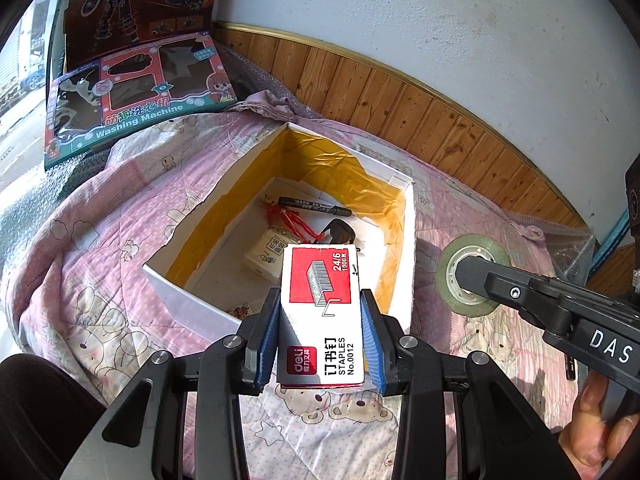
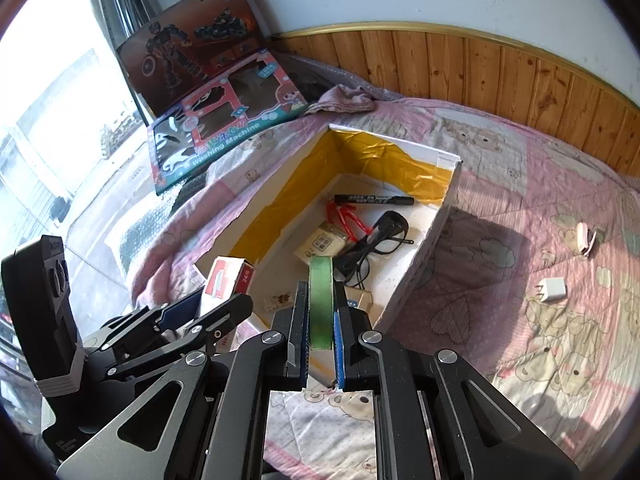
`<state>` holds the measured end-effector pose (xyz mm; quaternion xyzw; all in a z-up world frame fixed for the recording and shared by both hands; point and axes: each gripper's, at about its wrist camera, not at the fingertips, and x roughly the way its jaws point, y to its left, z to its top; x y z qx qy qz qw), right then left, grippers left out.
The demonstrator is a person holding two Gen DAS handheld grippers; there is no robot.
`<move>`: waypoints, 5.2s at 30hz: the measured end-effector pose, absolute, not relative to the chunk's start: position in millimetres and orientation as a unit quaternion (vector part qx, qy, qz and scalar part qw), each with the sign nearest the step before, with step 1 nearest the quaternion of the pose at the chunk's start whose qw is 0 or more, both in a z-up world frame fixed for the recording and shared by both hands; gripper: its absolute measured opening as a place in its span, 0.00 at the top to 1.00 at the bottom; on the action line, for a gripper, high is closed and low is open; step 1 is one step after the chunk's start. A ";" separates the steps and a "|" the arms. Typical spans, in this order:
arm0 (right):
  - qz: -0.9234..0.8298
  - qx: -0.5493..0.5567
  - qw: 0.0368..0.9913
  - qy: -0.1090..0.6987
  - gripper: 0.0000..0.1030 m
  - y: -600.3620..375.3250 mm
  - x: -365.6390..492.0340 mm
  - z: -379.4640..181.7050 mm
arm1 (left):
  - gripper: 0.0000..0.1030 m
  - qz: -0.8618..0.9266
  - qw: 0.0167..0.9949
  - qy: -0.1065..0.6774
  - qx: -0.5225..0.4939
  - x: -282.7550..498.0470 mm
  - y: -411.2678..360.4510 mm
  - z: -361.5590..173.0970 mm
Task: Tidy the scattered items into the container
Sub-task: 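Hold the green tape roll with right gripper while left gripper holds the staples box above the box, then lower into the box and open right gripper while left gripper releases the staples box, then move right gripper to the pink clip while left gripper moves to the white charger, then grasp the pink clip with right gripper while left gripper approaches the white charger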
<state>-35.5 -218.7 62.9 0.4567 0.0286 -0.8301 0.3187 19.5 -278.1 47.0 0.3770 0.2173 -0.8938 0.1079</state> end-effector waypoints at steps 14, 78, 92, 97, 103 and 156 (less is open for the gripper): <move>-0.831 0.456 0.314 0.039 0.90 -232.4 -71.8 63.4 | 0.63 -0.891 0.132 0.244 0.361 9.5 -322.2 53.0; -0.803 0.492 0.334 0.027 0.74 -212.9 -133.5 16.1 | 0.54 -0.871 0.158 0.176 0.430 -29.6 -287.4 28.6; -0.787 0.497 0.366 -0.003 0.74 -178.7 -65.3 4.9 | 0.54 -0.886 0.145 0.153 0.413 -3.3 -248.9 54.1; -0.781 0.507 0.364 -0.031 0.74 -158.5 -51.3 -10.4 | 0.54 -0.891 0.128 0.139 0.413 4.0 -231.7 52.9; -0.781 0.522 0.335 -0.066 0.73 -116.6 -51.4 -28.1 | 0.54 -0.898 0.089 0.121 0.413 2.3 -196.3 53.3; -0.876 0.445 -0.001 -0.185 0.60 136.5 -296.9 -92.9 | 0.54 -0.861 -0.044 0.133 0.489 -118.5 -95.2 -37.4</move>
